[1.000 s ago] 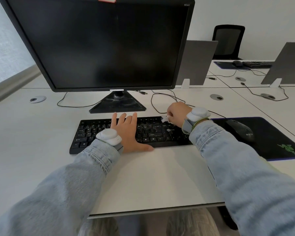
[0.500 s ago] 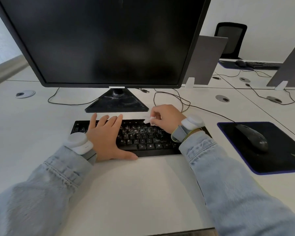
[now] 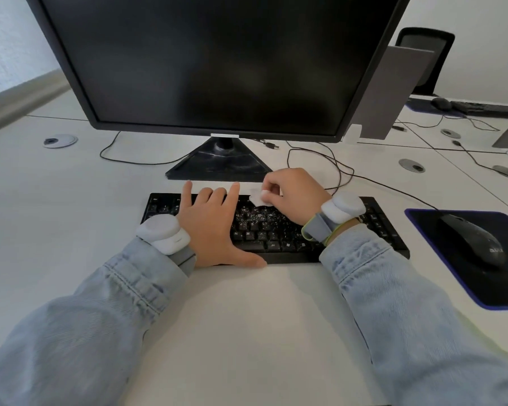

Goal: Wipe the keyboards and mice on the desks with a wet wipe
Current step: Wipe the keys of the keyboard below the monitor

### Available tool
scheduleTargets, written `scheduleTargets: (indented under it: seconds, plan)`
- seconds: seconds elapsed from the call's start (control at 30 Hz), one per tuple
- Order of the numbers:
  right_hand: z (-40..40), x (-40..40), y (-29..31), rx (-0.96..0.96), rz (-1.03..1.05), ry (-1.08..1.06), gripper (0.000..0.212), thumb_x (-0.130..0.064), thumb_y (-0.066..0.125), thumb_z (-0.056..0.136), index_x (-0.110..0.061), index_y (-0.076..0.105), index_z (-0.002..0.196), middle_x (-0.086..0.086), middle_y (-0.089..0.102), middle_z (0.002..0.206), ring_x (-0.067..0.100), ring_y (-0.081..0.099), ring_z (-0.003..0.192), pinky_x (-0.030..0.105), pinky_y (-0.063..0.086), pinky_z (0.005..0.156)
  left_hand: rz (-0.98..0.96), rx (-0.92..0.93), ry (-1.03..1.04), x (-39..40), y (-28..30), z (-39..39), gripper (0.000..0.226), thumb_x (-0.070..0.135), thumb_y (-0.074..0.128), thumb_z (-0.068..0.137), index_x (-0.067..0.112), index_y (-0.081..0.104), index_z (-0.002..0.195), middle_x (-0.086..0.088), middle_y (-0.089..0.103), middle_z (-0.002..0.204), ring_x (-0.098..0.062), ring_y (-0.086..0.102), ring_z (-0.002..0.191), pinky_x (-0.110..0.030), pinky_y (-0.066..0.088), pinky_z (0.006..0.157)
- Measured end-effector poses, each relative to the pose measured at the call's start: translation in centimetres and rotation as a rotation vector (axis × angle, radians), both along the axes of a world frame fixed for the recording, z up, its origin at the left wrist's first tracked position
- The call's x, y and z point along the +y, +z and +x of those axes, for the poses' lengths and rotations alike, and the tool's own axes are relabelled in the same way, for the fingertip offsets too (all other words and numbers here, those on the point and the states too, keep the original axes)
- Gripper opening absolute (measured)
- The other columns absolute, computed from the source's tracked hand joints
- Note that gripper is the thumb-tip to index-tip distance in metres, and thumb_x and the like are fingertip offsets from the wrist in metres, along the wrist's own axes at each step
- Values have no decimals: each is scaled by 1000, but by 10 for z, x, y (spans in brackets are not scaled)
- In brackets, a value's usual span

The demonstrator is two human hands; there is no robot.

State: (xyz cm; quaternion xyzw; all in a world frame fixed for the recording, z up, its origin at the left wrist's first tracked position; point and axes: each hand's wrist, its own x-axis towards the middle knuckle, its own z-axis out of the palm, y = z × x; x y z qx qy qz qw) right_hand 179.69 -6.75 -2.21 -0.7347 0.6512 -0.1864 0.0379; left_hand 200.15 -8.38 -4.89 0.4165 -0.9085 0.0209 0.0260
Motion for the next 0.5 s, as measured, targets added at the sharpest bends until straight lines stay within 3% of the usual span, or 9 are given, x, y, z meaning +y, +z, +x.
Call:
scheduleTargets:
  seconds: [0.17,0.23,0.3,0.37,0.5]
  plan:
    - [-35,6,11,195,77,-201,13,-18,60,86,-13,67,77,-2,61,80,19,57,79,26,39,67,-19,33,-9,1,-2,-1,152,108,28,43,14,3,160,3,38,152,-24,33,143,-60,-7,121]
    - [-37,6,15,162,26,-257,12,-18,58,86,-14,67,80,-2,61,81,19,57,79,27,42,68,-3,45,-8,-1,3,2,152,107,30,43,15,1,160,4,34,157,-22,28,147,-59,-12,119]
    - [-18,4,18,53,-43,-201,10,-17,56,87,-19,65,85,-8,58,78,12,54,72,23,43,64,26,50,5,-3,10,10,154,108,32,42,16,0,160,4,25,163,-20,21,151,-58,-13,119]
    - [11,-2,20,-16,-68,-87,12,-15,55,89,-22,65,89,-15,53,72,1,49,65,13,34,57,52,40,11,-6,14,20,152,109,35,44,16,-1,160,3,18,166,-20,15,153,-59,-11,121]
    - [44,-11,10,-31,-9,18,11,-17,56,91,-22,66,90,-15,52,69,-2,48,64,15,33,55,81,14,39,-11,13,37,149,108,24,45,16,-1,160,2,15,167,-20,12,154,-59,-11,121]
